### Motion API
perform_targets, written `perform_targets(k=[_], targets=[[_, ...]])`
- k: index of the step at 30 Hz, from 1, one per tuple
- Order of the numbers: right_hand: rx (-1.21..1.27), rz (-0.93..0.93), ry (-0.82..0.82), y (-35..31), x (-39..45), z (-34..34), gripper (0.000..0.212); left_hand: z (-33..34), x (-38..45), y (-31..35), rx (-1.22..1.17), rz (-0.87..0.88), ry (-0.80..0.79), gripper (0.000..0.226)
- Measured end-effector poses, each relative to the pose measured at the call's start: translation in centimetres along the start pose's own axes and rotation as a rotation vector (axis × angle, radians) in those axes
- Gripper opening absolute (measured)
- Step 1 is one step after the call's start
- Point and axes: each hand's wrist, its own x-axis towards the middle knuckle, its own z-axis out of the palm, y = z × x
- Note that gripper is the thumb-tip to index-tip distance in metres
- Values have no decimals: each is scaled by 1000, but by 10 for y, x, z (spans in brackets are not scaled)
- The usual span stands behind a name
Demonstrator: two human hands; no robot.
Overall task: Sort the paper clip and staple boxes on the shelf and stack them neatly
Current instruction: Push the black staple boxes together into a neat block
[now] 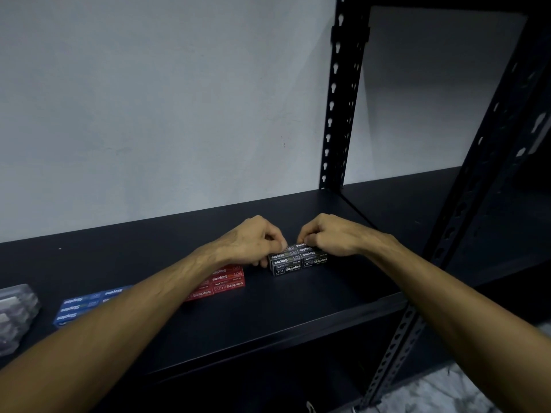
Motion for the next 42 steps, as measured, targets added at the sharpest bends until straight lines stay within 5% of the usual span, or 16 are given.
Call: perform_targets(k=[6,12,36,42], targets=[[-13,25,-11,-2,-5,-2,17,-1,-4,1,-26,-2,6,17],[-82,46,-107,-7,-15,-8,33,0,-9,3,129,-15,-4,55],[-186,24,-72,-14,-21,1,32,9,-15,10,257,38,52,36],[-246,49,-49,-19,-27,1,57,7,-22,14,311,35,65,60]])
